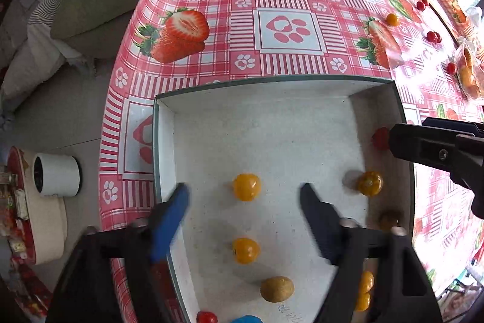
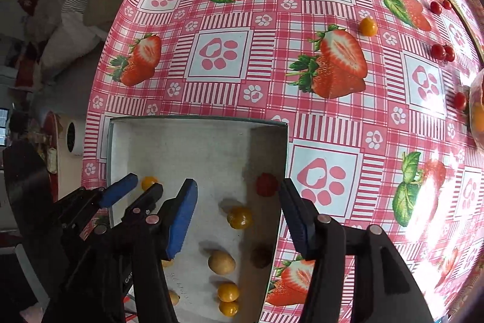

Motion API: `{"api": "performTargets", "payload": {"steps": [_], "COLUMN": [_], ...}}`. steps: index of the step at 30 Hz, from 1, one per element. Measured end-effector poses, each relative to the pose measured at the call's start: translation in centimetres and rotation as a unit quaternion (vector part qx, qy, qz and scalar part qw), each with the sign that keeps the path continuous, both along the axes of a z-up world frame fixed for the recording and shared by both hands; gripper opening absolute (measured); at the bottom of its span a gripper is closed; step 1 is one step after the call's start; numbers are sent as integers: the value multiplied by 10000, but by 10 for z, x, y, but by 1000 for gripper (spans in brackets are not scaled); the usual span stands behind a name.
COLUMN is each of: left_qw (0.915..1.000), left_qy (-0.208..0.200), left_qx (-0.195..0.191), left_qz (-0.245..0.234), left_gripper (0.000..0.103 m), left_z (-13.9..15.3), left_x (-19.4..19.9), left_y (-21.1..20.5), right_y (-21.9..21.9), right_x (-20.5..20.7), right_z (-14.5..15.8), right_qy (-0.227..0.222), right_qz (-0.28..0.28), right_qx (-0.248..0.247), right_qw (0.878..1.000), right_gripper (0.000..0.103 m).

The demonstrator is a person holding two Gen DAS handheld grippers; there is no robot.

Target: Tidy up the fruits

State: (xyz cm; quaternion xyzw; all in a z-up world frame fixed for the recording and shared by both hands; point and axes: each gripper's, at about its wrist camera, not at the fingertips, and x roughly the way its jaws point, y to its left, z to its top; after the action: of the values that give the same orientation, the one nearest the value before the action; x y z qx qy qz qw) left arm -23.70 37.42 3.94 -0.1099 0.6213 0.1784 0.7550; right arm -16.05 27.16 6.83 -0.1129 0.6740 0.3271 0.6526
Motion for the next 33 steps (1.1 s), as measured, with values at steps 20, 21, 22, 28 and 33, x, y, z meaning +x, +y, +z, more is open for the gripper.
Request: {"api": "performTargets", "payload": {"steps": [20,21,22,28,33], "left_qw": [9993,9994,9995,9998,9999], "left_qy": [-68,-63,-74,-11,72], "left_qx": [284,231,193,148,-22], "left_qz": [242,233,229,105,87], "left_gripper": [98,98,98,98,98], "left_z": [74,76,79,93,99], "left_x": [-57,-59,-61,-71,-81], "left_y": [-32,-32,-33,-44,-56], "right_y": [-65,-67,-68,-72,-70], "right_x": [-56,-58,-59,-65,-69], "right_z": [68,71,74,91,103], "right_qy": [-451,-466,-499,-768,-1053], "right_qz": [488,524,567,923,1291], "right_qx": [-322,-322,-350,-519,-569], "right_qw": [9973,9970,9965,9914,9844], "right_gripper": [103,103,103,103,103]}}
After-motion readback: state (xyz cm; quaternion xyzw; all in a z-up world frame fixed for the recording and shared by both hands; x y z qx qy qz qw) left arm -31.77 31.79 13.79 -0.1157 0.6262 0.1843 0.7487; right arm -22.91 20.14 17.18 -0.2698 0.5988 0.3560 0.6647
